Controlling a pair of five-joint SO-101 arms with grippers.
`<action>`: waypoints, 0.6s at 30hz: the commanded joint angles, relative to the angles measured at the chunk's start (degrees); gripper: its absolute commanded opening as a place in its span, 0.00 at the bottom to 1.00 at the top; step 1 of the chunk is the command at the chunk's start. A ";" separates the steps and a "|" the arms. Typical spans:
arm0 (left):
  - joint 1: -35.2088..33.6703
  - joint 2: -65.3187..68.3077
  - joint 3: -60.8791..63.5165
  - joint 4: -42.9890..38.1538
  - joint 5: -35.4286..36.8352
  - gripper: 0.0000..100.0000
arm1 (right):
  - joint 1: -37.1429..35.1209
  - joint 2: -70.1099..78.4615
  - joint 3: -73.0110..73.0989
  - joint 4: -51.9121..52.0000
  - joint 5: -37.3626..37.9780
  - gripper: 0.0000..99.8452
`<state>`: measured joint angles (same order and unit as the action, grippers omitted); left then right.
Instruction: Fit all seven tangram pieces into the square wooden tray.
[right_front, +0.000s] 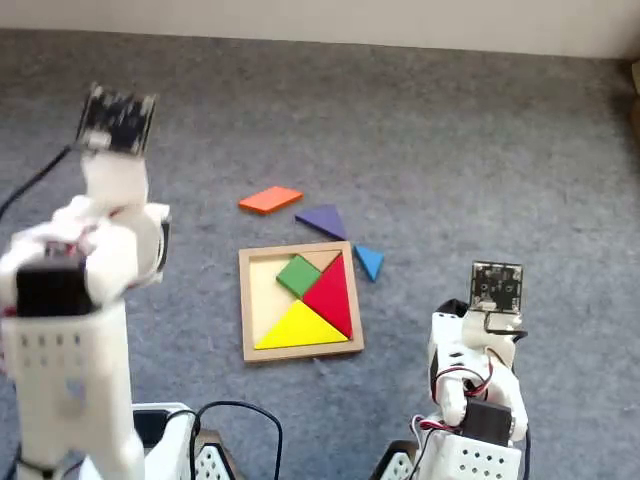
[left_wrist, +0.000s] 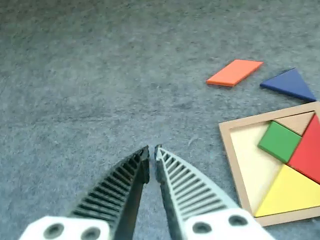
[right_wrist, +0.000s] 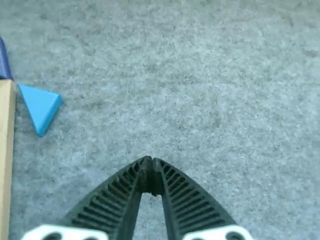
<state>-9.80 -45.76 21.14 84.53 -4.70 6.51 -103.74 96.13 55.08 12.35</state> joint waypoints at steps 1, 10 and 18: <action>-4.62 -14.37 18.86 -8.26 -0.53 0.04 | 0.04 0.31 -1.27 4.18 3.87 0.03; -13.32 -34.42 41.71 -13.45 -0.53 0.04 | -8.40 5.76 -20.79 15.43 4.48 0.07; -18.15 -51.30 59.03 -13.10 -3.69 0.04 | -17.01 35.30 -38.99 15.43 4.31 0.13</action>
<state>-25.98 -89.63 73.98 72.13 -6.29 -7.12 -80.18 65.71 70.20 16.13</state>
